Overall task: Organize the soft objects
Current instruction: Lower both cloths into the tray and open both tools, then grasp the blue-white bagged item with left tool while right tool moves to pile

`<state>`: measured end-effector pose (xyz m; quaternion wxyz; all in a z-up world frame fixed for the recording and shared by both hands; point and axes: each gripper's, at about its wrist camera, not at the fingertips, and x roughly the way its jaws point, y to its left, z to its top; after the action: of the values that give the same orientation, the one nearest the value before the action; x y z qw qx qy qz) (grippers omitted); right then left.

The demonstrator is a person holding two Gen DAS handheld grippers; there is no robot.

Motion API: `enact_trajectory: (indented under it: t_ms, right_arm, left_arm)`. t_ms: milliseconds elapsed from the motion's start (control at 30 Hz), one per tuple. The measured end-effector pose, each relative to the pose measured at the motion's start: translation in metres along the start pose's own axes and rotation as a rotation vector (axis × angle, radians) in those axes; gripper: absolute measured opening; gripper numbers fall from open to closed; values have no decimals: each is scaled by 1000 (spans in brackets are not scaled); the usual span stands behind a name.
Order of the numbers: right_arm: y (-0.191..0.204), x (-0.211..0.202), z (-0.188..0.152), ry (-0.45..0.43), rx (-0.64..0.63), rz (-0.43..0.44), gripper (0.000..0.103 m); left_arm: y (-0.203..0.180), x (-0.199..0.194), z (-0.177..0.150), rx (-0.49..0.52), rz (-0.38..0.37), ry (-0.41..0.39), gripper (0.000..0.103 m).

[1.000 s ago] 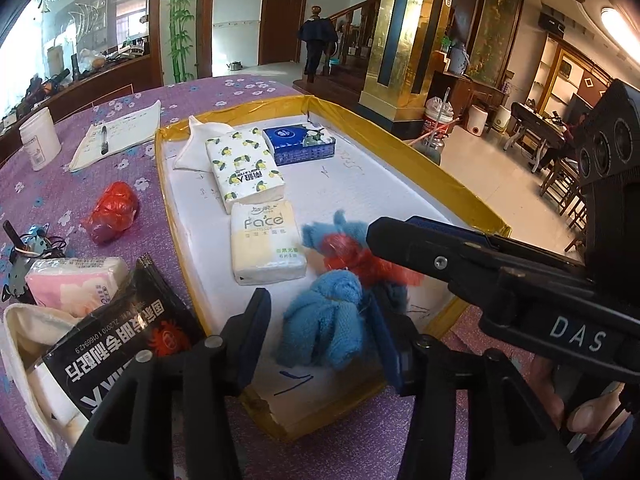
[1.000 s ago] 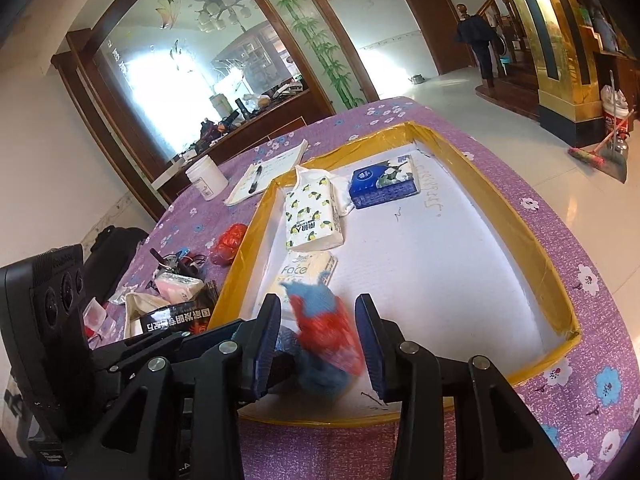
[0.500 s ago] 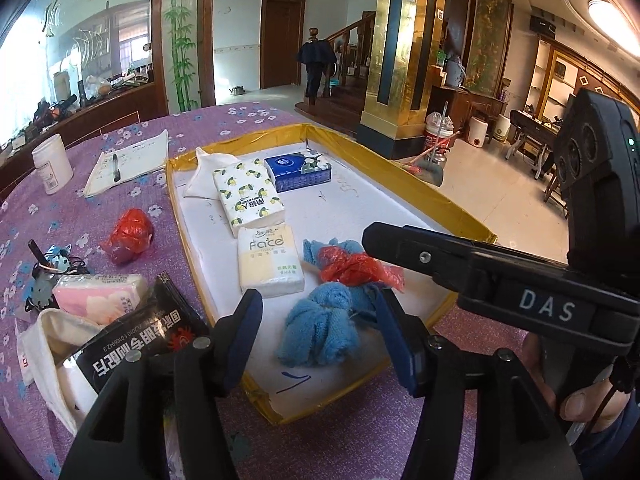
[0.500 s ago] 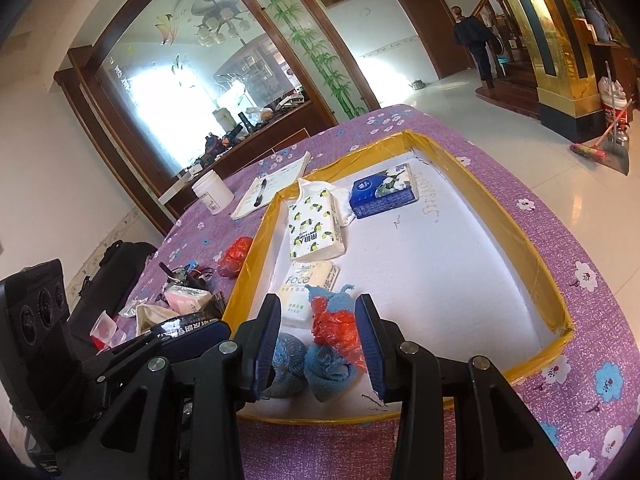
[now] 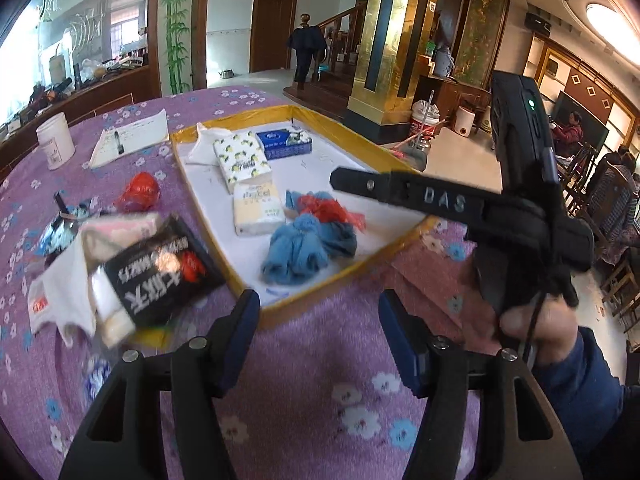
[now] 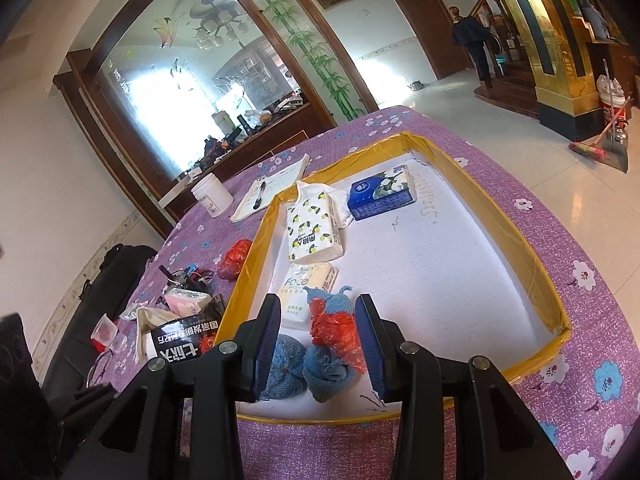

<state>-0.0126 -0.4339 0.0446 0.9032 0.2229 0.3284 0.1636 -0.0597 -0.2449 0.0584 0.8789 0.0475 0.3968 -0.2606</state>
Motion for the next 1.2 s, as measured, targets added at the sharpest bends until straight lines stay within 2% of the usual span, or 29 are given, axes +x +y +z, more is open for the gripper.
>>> enact_trajectory:
  t_ms: [167,300,400,467,600,800,867,900,967,1100,1200]
  right_arm:
    - [0,0,0,-2,2,-1,42]
    - [-1,-1,0,-7,6,-6,42]
    - [-1,-1,0,-7,6,-7,42]
    - [-1,-1,0,-7,3,-3,44]
    - [0,-2,-1,-8,-1,1,46]
    - [1,-4,-2,-12,-2,8,49]
    - [1,-5,-2,-12,-4,9,49]
    - [1,-5,-2,-12,-4,10,49]
    - [1,-5,-2,-12,-4,9,49]
    - [4,-4,-1,-7,-12,-2,50]
    - [16,-6,-4,-1,-41,-24,50]
  left_arm:
    - [17,-12,-21,-39,18,7,61]
    - [50,-34,-39,-126,64,-15,61]
    - [77,-52,-51,-193,111,-43,72]
    - [96,-60,-58,-238,152,-53,76]
    - [120,-53,-65,-295,192,-18,76]
    - [129,-27,-61,-324,224,66,76]
    - [129,-19,-59,-318,239,85,73]
    - [130,-13,-59,-316,257,104,57]
    - [130,-12,-59,-307,272,104,47]
    - [135,-26,-64,-296,252,77,44]
    - [146,-48,-71,-292,283,24,44]
